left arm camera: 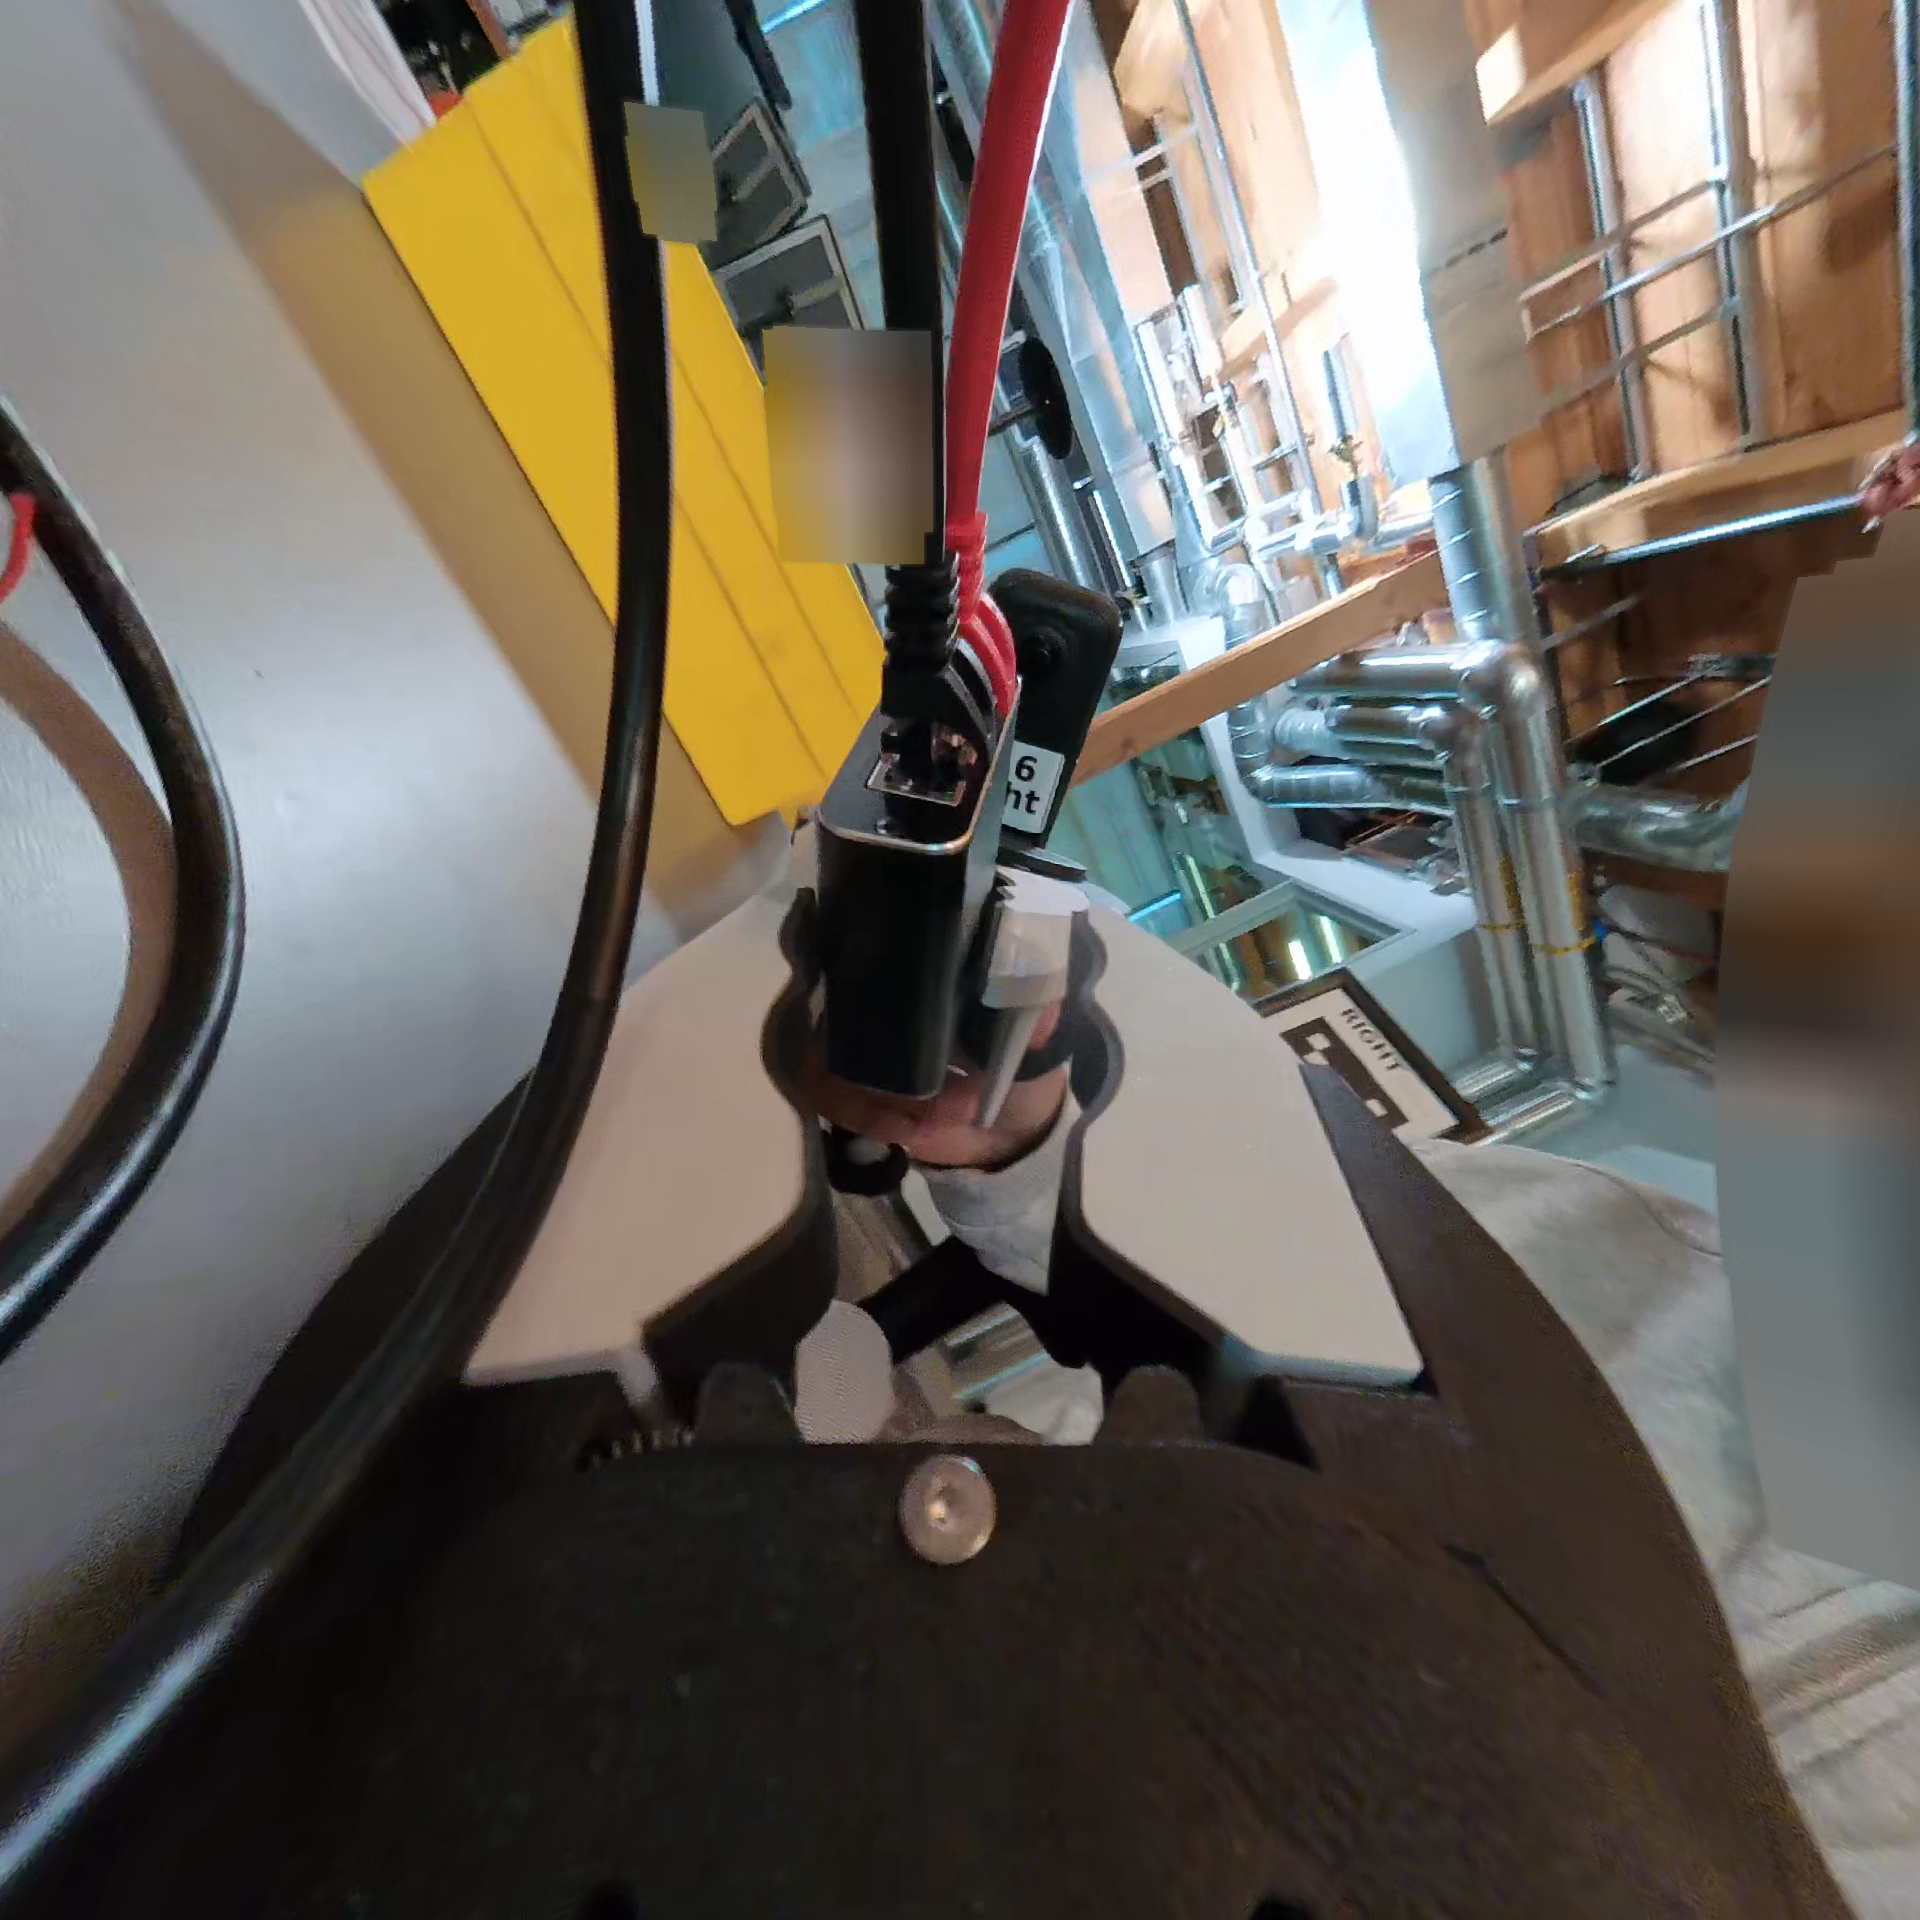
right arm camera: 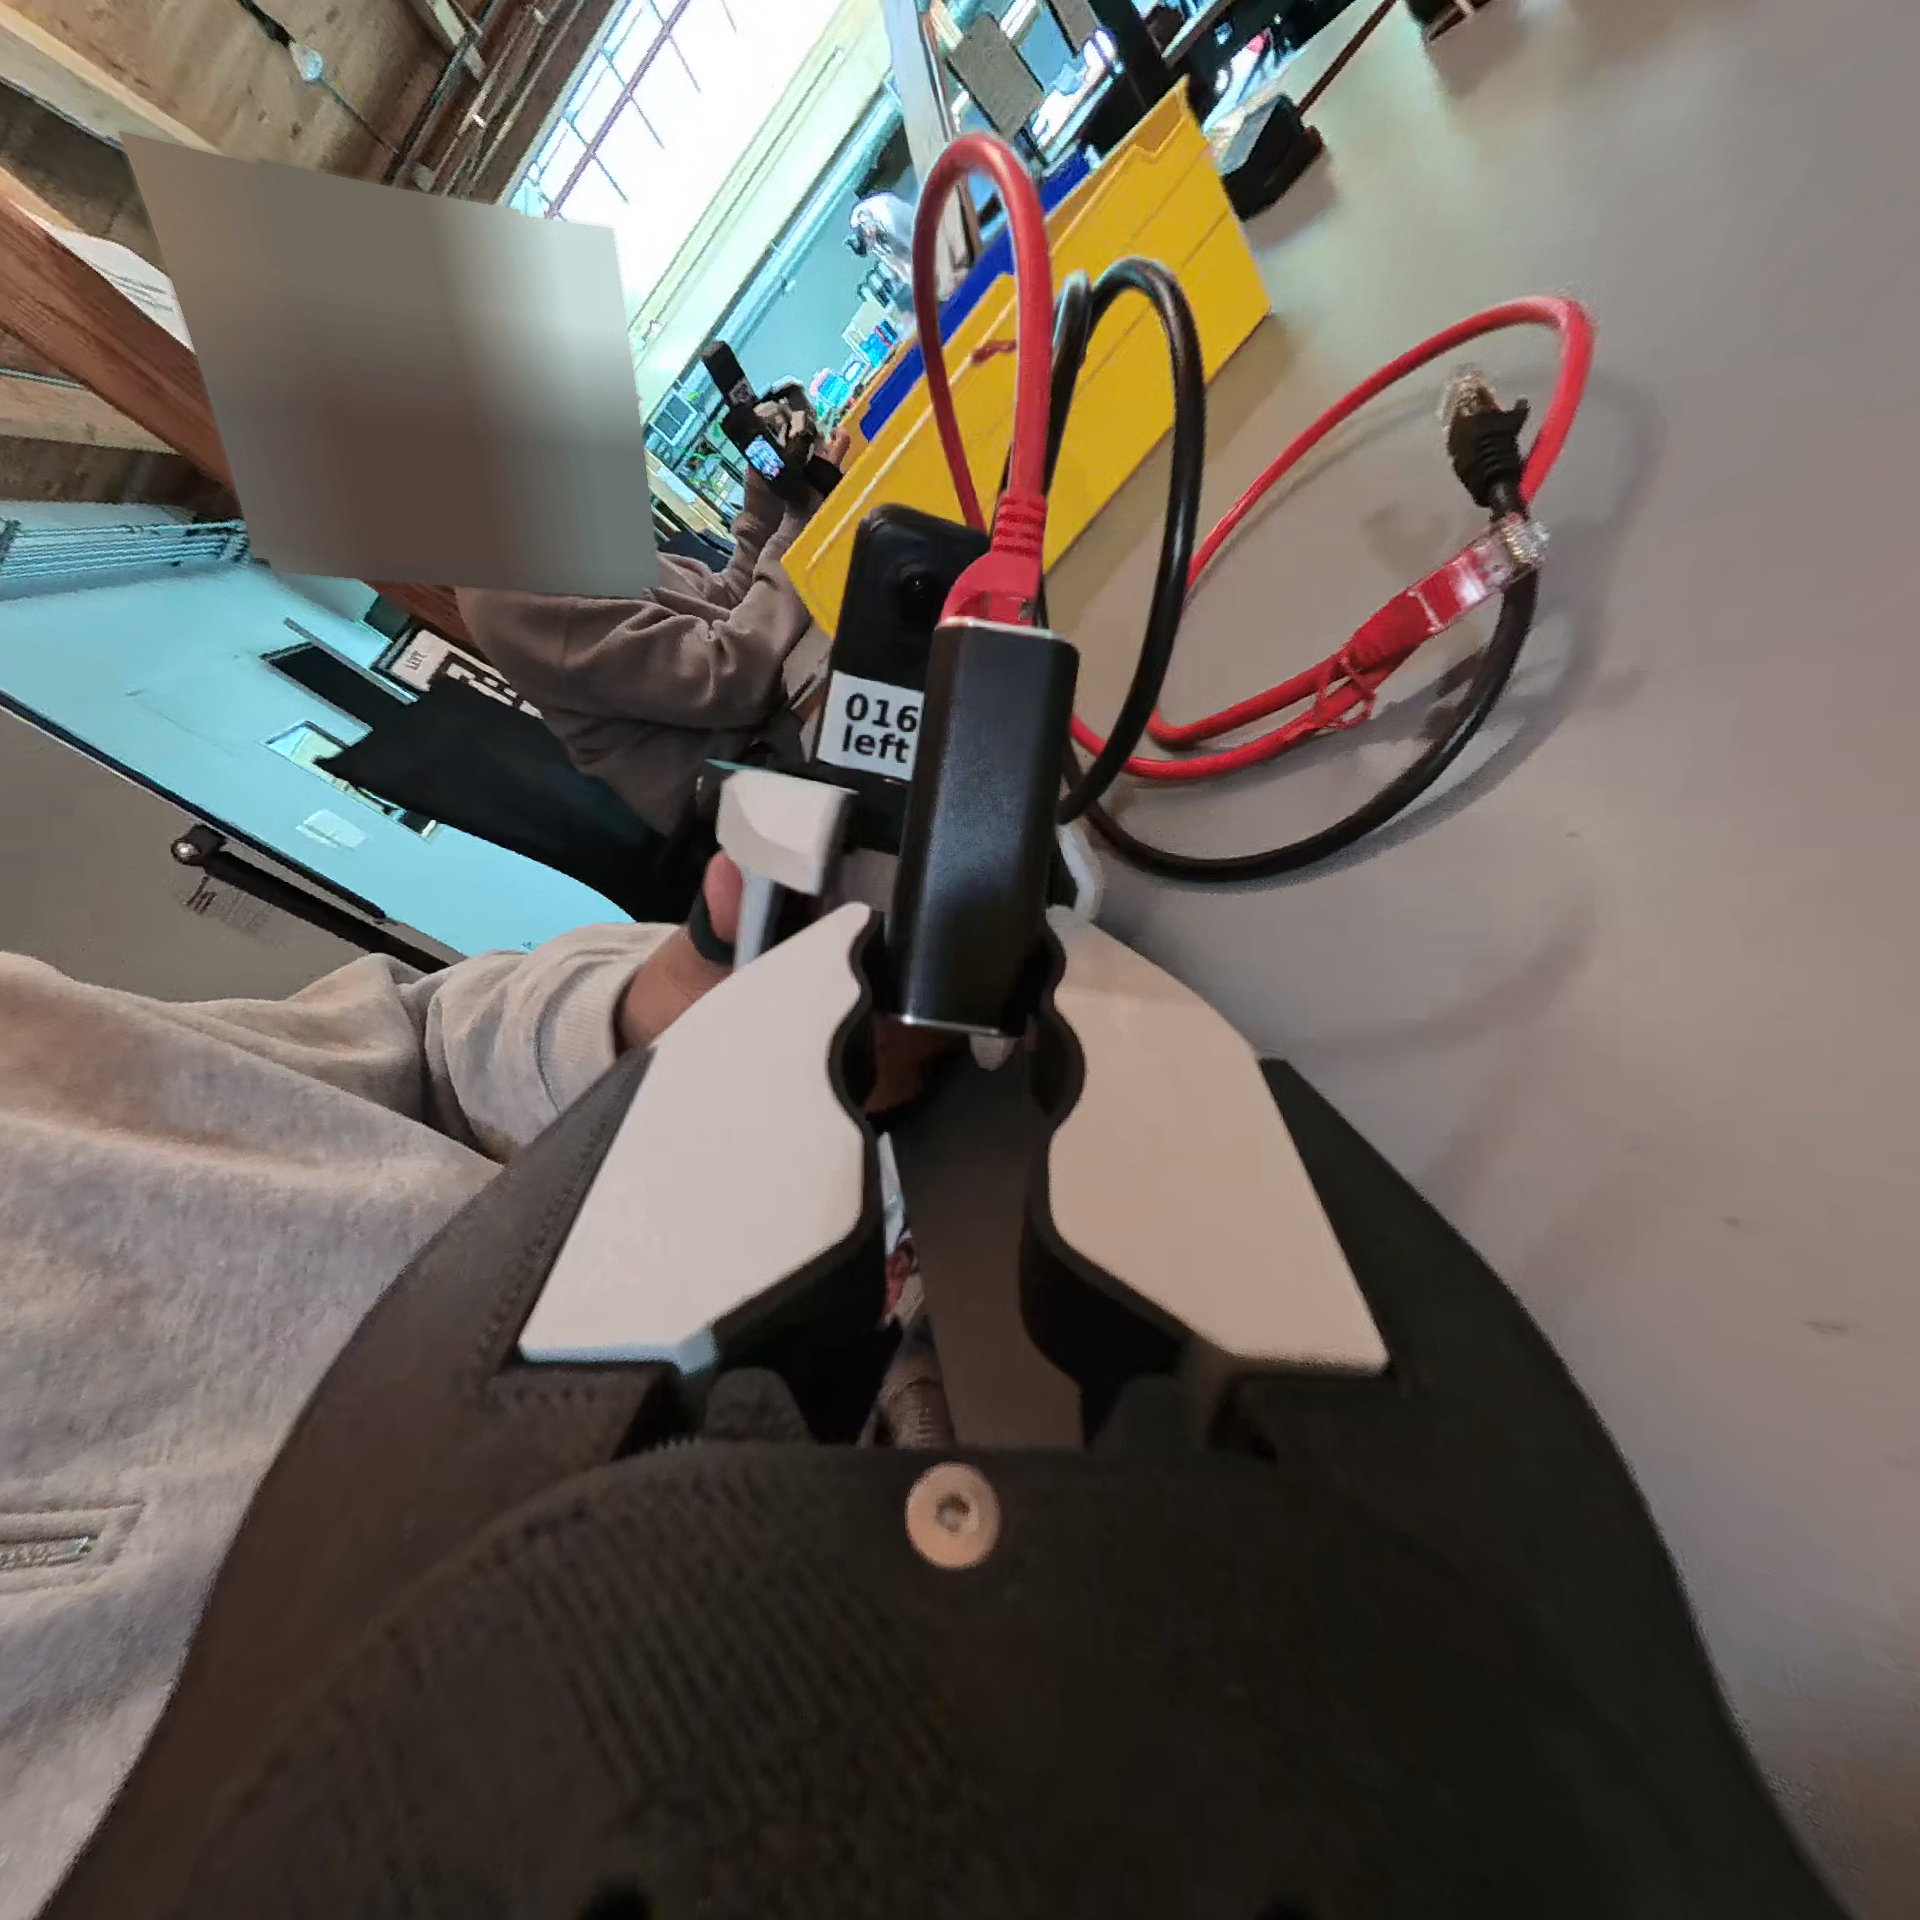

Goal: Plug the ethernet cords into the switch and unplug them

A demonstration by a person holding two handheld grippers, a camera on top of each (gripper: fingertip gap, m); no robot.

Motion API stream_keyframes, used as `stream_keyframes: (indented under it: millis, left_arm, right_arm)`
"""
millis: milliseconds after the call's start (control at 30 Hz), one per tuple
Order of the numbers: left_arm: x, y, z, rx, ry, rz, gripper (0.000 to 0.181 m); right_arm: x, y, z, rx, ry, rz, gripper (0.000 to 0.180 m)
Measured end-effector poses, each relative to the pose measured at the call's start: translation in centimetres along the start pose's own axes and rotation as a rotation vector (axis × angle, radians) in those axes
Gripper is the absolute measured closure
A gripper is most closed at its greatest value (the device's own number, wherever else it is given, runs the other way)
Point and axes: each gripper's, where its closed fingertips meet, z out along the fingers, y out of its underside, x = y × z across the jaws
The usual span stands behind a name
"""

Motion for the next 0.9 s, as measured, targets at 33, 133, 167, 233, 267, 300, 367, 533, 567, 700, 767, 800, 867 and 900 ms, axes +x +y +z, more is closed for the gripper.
stream_keyframes:
  millis: [33,133,167,233,267,300,367,533,567,700,767,800,867,900]
  left_arm:
    - [-0.1,0.3,-0.2,-0.019,-0.005,-0.022,0.135]
    - [0.6,1.5,-0.8,-0.078,-0.011,0.023,0.149]
    - [1.1,1.3,-1.0,-0.071,-0.009,0.054,0.149]
    - [2.5,0.7,-1.1,-0.065,0.002,0.156,0.152]
    - [3.2,0.3,-1.2,-0.063,-0.004,0.233,0.152]
    - [3.7,0.0,-1.2,-0.068,-0.016,0.319,0.151]
    - [4.2,-0.4,-1.3,-0.089,-0.081,0.498,0.142]
    - [3.9,-1.4,-2.0,-0.158,-0.336,0.988,0.111]
    - [3.9,-1.6,-2.1,-0.173,-0.383,1.092,0.107]
    - [4.0,-1.2,-2.2,-0.252,-0.488,1.389,0.099]
    - [4.0,-0.6,-1.9,-0.288,-0.498,1.479,0.099]
    - [3.9,-0.3,-1.8,-0.307,-0.505,1.514,0.099]
    - [3.7,0.4,-1.6,-0.353,-0.507,1.572,0.099]
    - [3.6,0.7,-1.5,-0.375,-0.513,1.598,0.1]
  right_arm:
    - [0.2,-0.1,-0.2,-0.001,0.007,-0.004,0.154]
    - [0.6,-1.5,-1.5,0.055,0.031,-0.023,0.155]
    - [0.9,-1.9,-2.0,0.064,0.048,-0.04,0.155]
    - [1.7,-2.4,-3.1,0.067,0.098,-0.086,0.154]
    - [2.0,-2.6,-3.6,0.065,0.119,-0.109,0.155]
    - [2.2,-2.8,-3.9,0.061,0.135,-0.136,0.155]
    - [2.2,-3.0,-4.2,0.036,0.169,-0.218,0.155]
    - [1.3,-1.8,-3.2,-0.084,0.237,-0.473,0.155]
    - [1.1,-1.4,-3.0,-0.104,0.249,-0.518,0.155]
    - [0.6,-0.6,-2.4,-0.18,0.332,-0.739,0.155]
    - [0.4,-0.2,-2.1,-0.216,0.376,-0.85,0.155]
    - [0.3,0.1,-1.9,-0.233,0.384,-0.891,0.155]
    - [-0.1,0.7,-1.4,-0.259,0.389,-0.948,0.155]
    - [-0.1,0.9,-1.3,-0.269,0.398,-0.968,0.155]
